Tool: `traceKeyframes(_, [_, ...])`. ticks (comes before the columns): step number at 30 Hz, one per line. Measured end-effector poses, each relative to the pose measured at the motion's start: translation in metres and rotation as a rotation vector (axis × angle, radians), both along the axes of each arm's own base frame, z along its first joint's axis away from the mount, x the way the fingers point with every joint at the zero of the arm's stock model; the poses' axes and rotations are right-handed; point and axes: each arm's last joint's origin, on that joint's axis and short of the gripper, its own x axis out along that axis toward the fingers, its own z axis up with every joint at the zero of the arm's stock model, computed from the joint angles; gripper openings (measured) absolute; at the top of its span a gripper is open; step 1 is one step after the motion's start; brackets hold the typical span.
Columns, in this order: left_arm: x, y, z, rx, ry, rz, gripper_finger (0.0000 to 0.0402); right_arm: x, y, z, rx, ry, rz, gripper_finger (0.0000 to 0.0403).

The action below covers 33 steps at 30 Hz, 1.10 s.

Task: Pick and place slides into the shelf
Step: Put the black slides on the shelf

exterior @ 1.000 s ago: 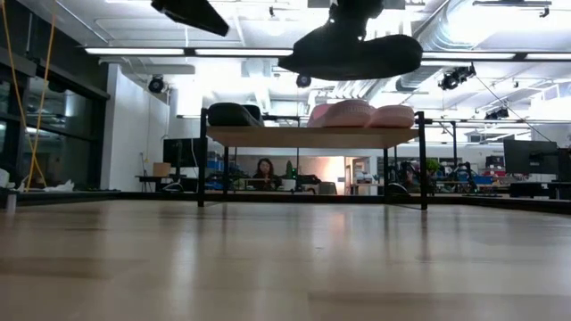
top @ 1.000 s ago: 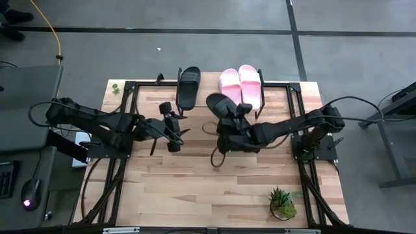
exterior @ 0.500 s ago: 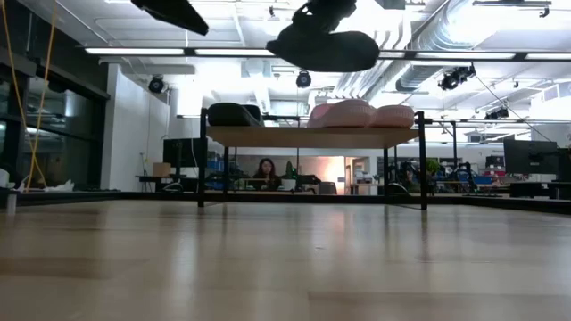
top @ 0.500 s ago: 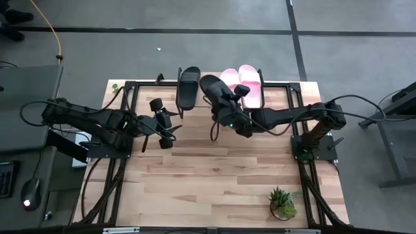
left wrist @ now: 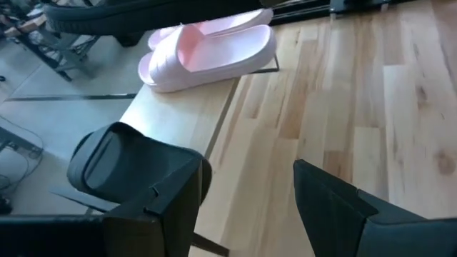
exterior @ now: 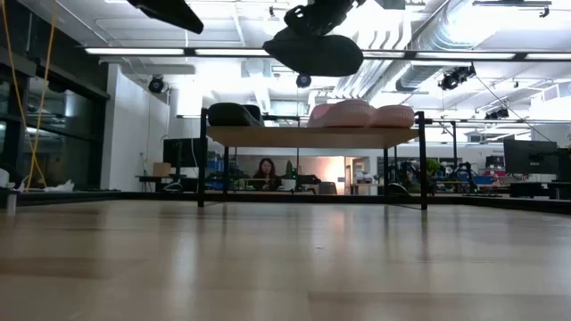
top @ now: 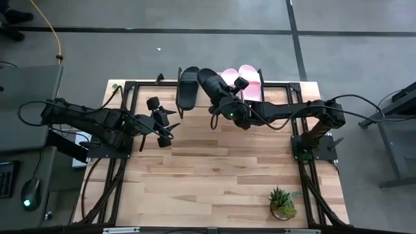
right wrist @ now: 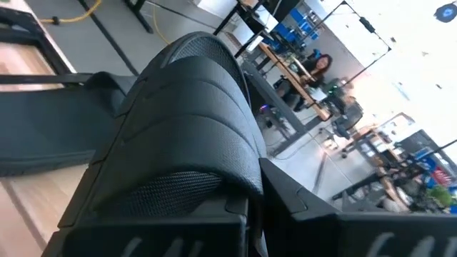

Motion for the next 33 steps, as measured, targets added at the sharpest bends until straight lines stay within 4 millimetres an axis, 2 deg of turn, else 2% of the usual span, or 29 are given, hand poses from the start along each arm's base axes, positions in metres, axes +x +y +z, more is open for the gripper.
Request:
traceKeyframes(6, [0.003, 0.000, 0.003, -0.004, -0.046, 0.009, 0.0204, 0.001, 0.000, -0.001, 0.019, -0.024, 0.014, 0.0000])
traceKeyframes(11, [0.012, -0.002, -0.001, -0.011, -0.034, -0.018, 0.0205, 0.005, 0.006, -0.003, 0.094, -0.028, 0.164, 0.0000])
traceKeyframes(14, [0.018, -0.001, -0.007, 0.046, 0.009, 0.019, 0.0205, 0.005, 0.013, -0.007, 0.146, -0.037, 0.209, 0.0000])
traceKeyframes(20, [0.031, 0.000, -0.013, 0.150, 0.052, 0.050, 0.0205, 0.001, 0.022, -0.013, 0.169, 0.019, 0.209, 0.0000])
traceKeyframes(33, [0.049, -0.002, -0.020, 0.238, 0.092, 0.012, 0.0205, -0.002, 0.017, -0.022, 0.311, 0.007, 0.221, 0.0000])
